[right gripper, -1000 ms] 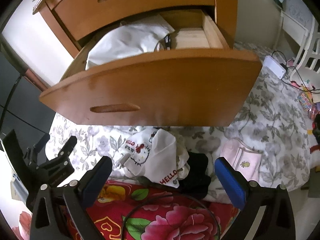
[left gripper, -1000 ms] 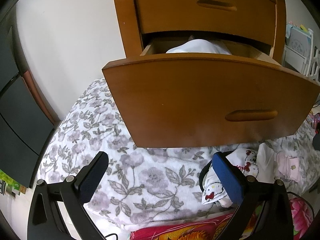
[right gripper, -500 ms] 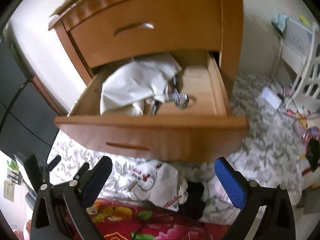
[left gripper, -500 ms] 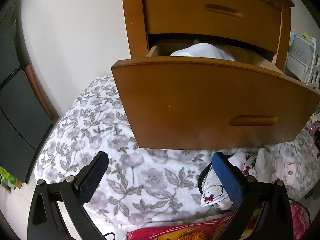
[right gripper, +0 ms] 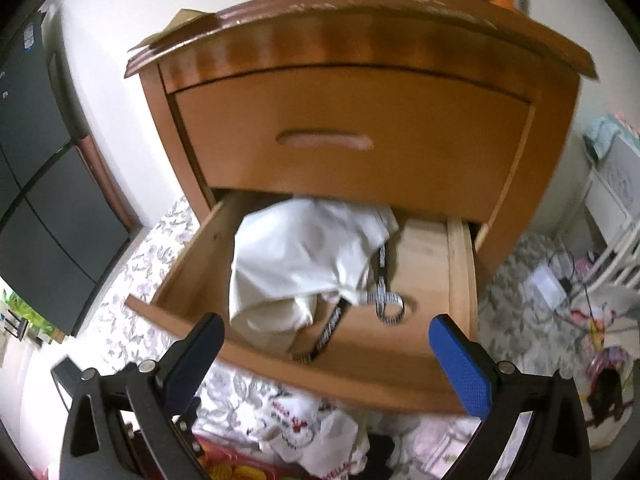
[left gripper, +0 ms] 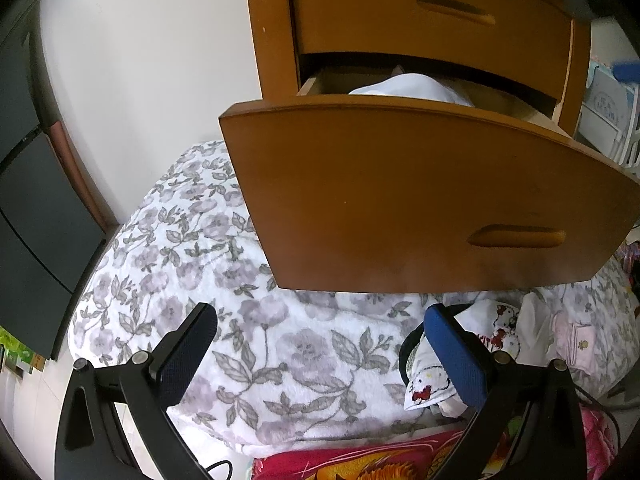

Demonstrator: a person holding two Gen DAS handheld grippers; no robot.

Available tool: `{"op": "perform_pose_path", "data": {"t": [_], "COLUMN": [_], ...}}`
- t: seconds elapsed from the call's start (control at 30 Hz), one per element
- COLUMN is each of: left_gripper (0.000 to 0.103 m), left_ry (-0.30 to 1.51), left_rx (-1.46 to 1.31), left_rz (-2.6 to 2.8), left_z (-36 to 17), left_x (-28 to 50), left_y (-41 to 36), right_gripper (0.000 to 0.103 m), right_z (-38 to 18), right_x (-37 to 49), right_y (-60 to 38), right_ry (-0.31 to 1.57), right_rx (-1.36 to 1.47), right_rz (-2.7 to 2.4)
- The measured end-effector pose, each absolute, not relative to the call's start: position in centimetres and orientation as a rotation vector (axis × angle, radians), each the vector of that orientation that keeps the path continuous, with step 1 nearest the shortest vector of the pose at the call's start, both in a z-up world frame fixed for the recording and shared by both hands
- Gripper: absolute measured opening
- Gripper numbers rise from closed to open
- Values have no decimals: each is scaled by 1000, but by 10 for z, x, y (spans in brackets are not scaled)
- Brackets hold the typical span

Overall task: Organize soft objects
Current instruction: 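Reach the right tool into the drawer and grasp the white cloth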

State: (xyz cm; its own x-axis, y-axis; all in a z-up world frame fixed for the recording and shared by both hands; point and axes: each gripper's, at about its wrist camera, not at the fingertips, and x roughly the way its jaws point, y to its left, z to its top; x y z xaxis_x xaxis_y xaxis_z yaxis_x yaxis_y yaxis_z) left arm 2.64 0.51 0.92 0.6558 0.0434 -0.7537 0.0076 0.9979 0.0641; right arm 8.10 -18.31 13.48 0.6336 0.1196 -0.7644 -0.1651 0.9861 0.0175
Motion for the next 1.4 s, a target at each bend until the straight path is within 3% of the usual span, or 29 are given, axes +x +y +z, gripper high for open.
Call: {"op": "perform_pose_path", "data": {"t": [0.27, 0.67, 0.93, 1.2, 1.4], "left_gripper": [103, 103, 103, 103, 103], "left_ry": [887, 908, 922, 940, 949], "left_rx": [41, 11, -5, -15, -15], "left_rz": [7, 4, 9, 2, -1], "left_z": [4, 2, -1, -4, -6], "left_x": [32, 35, 38, 41, 42], "left_y": [8, 14, 18, 19, 19], "right_gripper": [103, 103, 102, 97, 81], "right_z": [133, 60, 32, 1, -7], "right_x": [129, 192, 211, 217, 219], "right_y": [-143, -89, -66, -42, -37], "right_ry": [919, 1165, 1230, 1291, 1316], "right_rx": [-96, -174, -284, -493, -574], "right_rz": [218, 257, 252, 223, 192]}}
